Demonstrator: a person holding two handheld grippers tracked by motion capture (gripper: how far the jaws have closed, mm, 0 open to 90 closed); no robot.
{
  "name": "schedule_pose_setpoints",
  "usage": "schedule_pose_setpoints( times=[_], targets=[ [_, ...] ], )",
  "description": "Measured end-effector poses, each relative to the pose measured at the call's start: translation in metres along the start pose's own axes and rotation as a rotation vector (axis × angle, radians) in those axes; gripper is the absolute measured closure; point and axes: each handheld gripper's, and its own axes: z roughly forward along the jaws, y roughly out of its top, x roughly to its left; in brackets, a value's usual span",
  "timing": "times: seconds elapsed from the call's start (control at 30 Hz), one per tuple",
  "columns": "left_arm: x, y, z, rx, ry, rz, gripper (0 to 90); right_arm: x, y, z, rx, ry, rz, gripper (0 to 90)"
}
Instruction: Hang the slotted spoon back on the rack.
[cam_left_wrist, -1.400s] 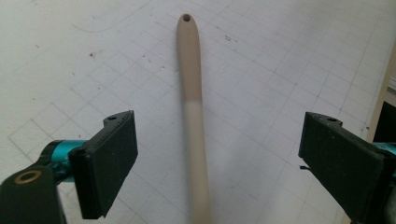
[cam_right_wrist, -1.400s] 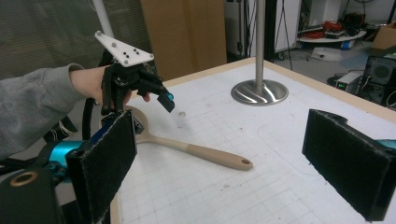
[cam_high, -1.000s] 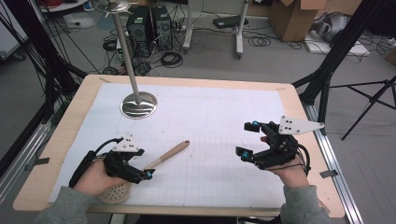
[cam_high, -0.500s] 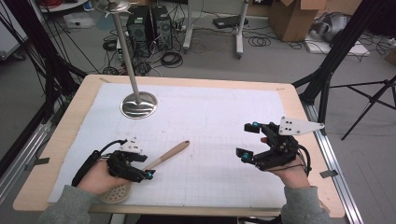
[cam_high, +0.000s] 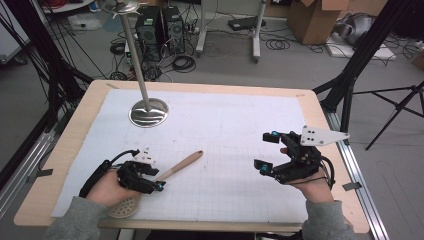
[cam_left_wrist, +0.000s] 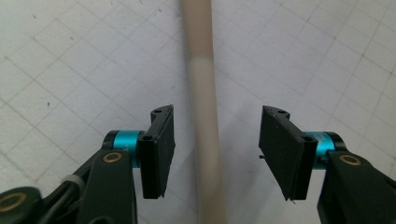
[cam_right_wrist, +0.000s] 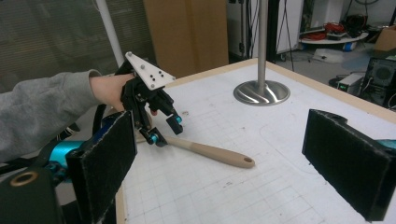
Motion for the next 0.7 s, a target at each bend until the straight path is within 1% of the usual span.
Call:
schedule_pose_setpoints(
  times=[0.03,0.13,0.23,0.47,0.57,0.6,0.63,0.7],
  targets=[
    [0.0003,-0.0006,0.0001,0.003,0.0,0.0,48.1,0.0,0.0,0.0,0.0,0.0,-0.001,9.0],
    [0.0013,-0.0018,0.0003,0.011,0.001,0.002,49.6,0.0001,0.0001,-0.0003,-0.003,-0.001,-0.007,9.0],
    [0.0014,-0.0026,0.0001,0.023,0.008,0.014,50.2,0.0,0.0,-0.0006,-0.005,-0.001,-0.01,9.0],
    [0.0015,-0.0053,0.0001,0.033,0.004,0.002,51.9,-0.0005,-0.0003,-0.0012,-0.004,-0.001,-0.013,9.0],
    [0.0023,-0.0065,0.0007,0.04,-0.004,0.001,53.8,-0.0003,-0.0004,-0.001,0.0,0.001,-0.009,9.0],
    [0.0025,-0.0069,0.0004,0.042,0.002,0.002,54.3,0.0,-0.0004,-0.0011,0.002,0.001,-0.006,9.0],
    [0.0029,-0.0072,0.0003,0.041,0.0,0.003,54.4,-0.0005,-0.0003,-0.0009,-0.003,0.0,-0.014,9.0],
    [0.0033,-0.0079,-0.0001,0.036,-0.004,0.007,55.9,-0.0006,-0.0004,-0.001,-0.004,-0.001,-0.015,9.0]
  ],
)
